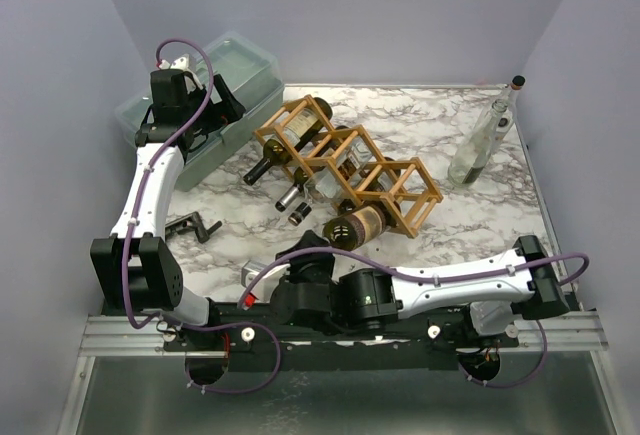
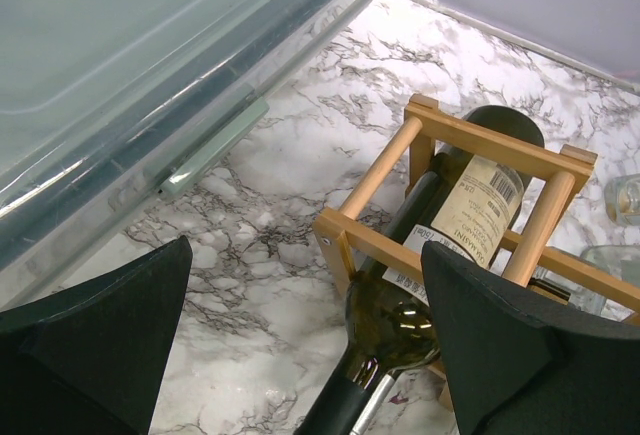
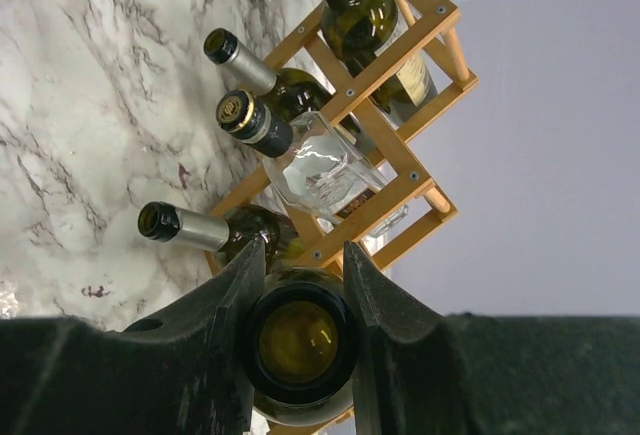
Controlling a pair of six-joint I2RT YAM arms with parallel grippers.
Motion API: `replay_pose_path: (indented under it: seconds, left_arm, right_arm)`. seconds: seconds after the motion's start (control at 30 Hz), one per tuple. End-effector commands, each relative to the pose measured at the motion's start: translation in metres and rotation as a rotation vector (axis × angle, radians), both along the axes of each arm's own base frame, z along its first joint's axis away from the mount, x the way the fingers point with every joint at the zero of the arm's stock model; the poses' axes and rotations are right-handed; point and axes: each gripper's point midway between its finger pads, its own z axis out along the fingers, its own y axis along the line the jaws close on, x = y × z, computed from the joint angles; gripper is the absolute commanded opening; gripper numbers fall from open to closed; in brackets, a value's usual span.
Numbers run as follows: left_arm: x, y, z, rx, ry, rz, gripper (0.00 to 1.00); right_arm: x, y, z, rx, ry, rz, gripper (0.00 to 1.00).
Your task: Put the wine bottle on the wine rack
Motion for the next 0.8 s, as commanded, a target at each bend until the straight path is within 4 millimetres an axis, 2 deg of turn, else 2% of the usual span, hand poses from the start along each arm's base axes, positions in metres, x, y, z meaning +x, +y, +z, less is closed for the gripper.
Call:
replay_pose_path:
  seconds: [0.0, 0.23, 0.4, 0.7, 0.77]
  left_arm:
    - [-0.002, -0.001, -0.004, -0.006, 0.012, -0.002, 0.99]
    - [-0.003, -0.003, -0.002, -0.014, 0.008, -0.008, 0.99]
    - [-0.005, -0.004, 0.002, -0.01, -0.003, -0.009, 0.99]
    - [-0.005, -0.007, 0.002, -0.023, -0.001, -0.019, 0.99]
    - [-0.005, -0.007, 0.004, -0.022, -0.004, -0.019, 0.99]
  right_arm:
    - [0.009, -0.012, 0.006, -0.092, -0.138, -0.07, 0.01]
    - [0.007, -0.013, -0.037, -0.226, -0.165, 0.04, 0.01]
    - [0.007, -0.023, -0.055, -0.258, -0.216, 0.141, 0.0]
    - [0.001, -0.041, -0.062, -0.247, -0.268, 0.314, 0.01]
    - [-0.001, -0.045, -0.057, -0.223, -0.281, 0.351, 0.01]
